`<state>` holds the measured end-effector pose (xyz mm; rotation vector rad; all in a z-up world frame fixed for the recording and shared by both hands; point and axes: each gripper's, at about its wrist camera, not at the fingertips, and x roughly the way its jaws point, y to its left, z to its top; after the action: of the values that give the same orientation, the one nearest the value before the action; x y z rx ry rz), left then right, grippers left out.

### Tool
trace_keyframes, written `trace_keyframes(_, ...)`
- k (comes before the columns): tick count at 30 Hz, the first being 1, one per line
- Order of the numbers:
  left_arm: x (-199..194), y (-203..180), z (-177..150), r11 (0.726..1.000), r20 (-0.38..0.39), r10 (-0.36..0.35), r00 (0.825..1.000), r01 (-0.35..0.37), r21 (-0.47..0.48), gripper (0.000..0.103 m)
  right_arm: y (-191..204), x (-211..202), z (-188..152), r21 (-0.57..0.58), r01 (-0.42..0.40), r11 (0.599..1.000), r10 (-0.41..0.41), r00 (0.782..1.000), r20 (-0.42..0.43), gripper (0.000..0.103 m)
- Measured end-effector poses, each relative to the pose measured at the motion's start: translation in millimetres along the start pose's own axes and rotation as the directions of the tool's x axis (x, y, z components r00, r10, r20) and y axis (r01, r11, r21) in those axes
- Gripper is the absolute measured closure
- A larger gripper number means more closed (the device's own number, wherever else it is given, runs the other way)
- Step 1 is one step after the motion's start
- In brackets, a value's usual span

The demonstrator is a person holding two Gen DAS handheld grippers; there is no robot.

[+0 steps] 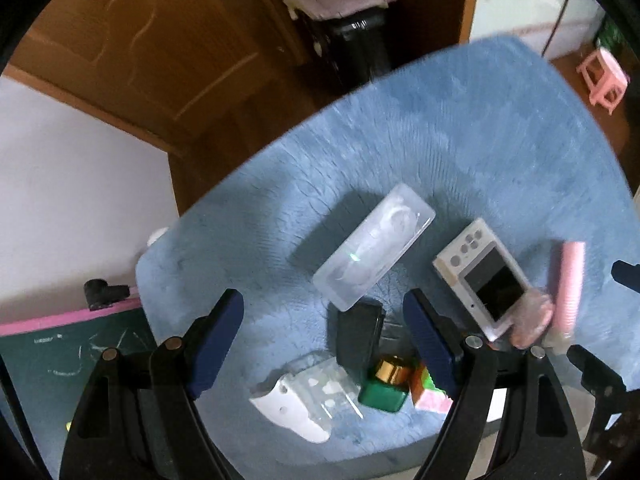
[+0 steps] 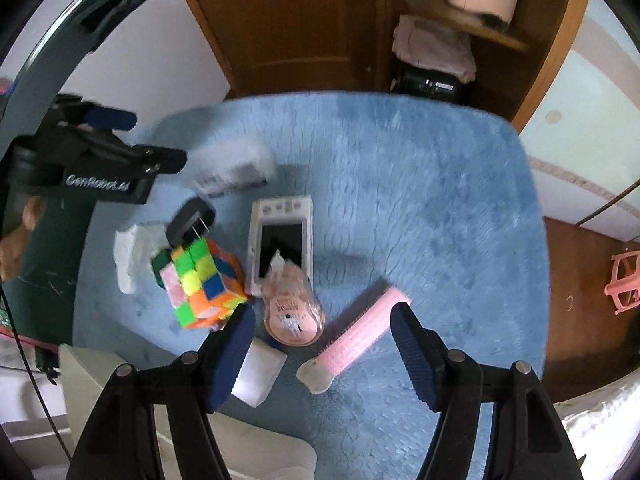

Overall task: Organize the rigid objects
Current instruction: 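Grasp the clear plastic box with the left tool while the right tool grasps the pink tape dispenser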

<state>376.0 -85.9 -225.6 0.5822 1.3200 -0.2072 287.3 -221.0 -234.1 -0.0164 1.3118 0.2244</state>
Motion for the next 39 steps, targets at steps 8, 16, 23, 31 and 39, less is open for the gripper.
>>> trace_keyframes(8,30.1,-14.8,10.5,0.999,-0.039,0.014,0.999,-0.012,0.042,0.019,2.7,39.9,-10.1,-0.002,-0.028,1.000,0.028,0.997,-0.067,0.036)
trace_keyframes(16,55.2,-15.4,17.1,1.000,-0.089,0.002,0.996,0.000,0.023,0.019,12.3,56.3,-5.5,-0.008,-0.043,0.999,0.043,0.997,-0.071,0.036)
trace_keyframes(23,64.3,-15.4,20.8,1.000,-0.103,-0.011,0.995,0.012,0.008,0.019,29.4,69.5,1.5,-0.048,-0.019,0.999,0.015,0.996,-0.089,0.049)
trace_keyframes(31,68.4,-18.0,21.0,0.999,-0.104,-0.033,0.994,0.032,-0.014,0.033,44.7,80.6,3.6,-0.071,-0.009,0.997,0.000,0.992,-0.124,0.052)
trace_keyframes(39,58.5,-21.0,12.6,1.000,-0.063,-0.017,0.998,0.017,0.001,0.047,33.3,77.5,7.4,0.020,-0.064,0.998,0.066,0.989,-0.132,0.052)
